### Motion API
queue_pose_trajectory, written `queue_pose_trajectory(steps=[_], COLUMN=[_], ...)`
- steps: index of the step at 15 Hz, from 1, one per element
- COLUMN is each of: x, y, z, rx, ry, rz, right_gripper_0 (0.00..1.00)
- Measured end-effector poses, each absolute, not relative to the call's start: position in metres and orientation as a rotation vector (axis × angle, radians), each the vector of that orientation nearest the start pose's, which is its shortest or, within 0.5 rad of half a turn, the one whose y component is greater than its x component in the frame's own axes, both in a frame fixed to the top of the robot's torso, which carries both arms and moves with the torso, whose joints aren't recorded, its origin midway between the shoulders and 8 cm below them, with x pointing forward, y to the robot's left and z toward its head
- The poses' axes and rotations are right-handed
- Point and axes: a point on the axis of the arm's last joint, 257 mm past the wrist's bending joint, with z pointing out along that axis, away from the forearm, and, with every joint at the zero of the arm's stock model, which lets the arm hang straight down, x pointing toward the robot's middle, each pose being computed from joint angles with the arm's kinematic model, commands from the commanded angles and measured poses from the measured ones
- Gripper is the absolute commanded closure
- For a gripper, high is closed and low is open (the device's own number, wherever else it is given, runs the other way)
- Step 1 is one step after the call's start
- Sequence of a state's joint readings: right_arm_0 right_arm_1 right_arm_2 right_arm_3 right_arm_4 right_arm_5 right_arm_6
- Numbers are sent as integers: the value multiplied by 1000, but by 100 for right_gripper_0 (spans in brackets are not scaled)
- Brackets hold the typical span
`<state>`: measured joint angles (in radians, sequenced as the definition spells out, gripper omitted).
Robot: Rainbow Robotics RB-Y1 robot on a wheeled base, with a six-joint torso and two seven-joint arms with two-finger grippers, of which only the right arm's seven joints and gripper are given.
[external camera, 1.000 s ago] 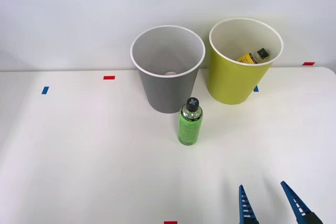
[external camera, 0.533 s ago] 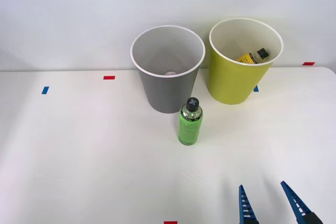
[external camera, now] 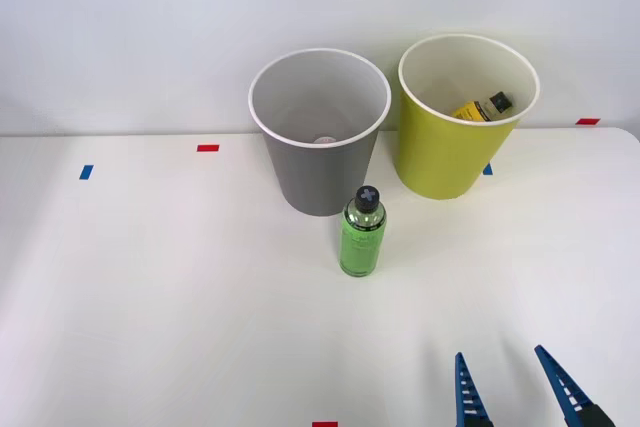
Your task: Put cans in the gray bin, plastic bottles in the light green bin
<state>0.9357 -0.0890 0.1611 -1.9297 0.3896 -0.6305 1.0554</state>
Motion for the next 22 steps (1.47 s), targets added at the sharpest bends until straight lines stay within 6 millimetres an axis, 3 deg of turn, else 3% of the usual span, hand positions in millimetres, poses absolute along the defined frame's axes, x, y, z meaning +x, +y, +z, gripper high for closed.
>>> queue_pose_trajectory(steps=[22], x=[262], y=[-213], z=[-262], rx=[0], ry=[1529], rz=[191], right_gripper_0=[0])
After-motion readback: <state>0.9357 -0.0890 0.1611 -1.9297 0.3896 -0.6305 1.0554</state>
